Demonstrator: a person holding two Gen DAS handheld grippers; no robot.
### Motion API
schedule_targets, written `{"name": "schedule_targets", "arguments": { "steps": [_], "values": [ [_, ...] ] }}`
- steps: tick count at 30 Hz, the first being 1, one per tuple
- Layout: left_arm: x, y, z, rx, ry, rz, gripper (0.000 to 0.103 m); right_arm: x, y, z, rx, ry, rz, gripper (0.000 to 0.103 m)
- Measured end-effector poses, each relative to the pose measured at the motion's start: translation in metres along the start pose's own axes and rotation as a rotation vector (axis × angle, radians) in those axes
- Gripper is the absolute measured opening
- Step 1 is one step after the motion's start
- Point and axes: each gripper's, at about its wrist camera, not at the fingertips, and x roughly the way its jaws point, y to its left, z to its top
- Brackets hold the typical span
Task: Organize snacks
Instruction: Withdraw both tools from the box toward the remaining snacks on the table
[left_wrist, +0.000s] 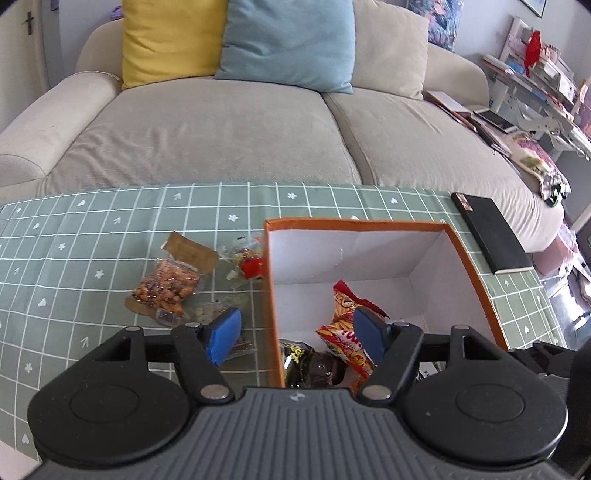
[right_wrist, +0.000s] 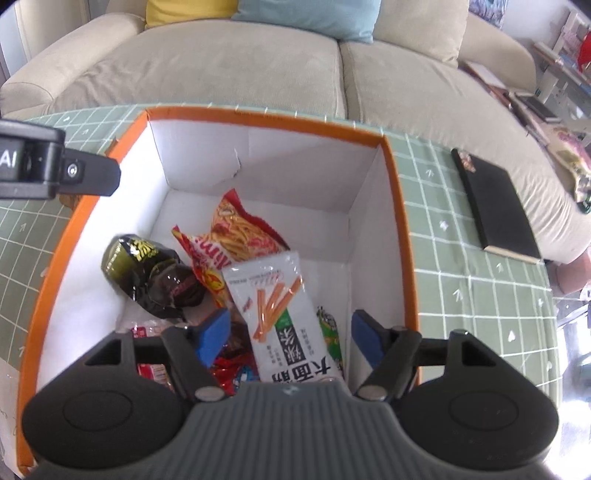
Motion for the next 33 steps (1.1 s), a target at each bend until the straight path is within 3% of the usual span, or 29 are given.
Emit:
{"name": "schedule_targets", "arguments": {
  "steps": [6, 17, 28, 33],
  "values": [
    [-0.027, 0.014, -0.003, -0.03, -0.052, -0.015, 0.082, -0.035, 0.012, 0.001, 0.026, -0.094, -0.001, 0.072],
    [-0.083, 0.048, -0.026, 0.03, -0.166, 0.051, 0.082, -0.106, 0.054, -0.017, 0.109, -0.304, 0.024, 0.074],
    [-0.107, 0.094, -0.056, 0.035, -0.168, 0.066, 0.082, -0.137, 0.104, -0.045, 0.087, -0.423, 0.034, 0.074],
    [-0.112, 0.108, -0.074, 0.052, -0.134, 0.031, 0.081, -0.138, 0.118, -0.054, 0.096, -0.406, 0.068, 0.074]
  ]
}}
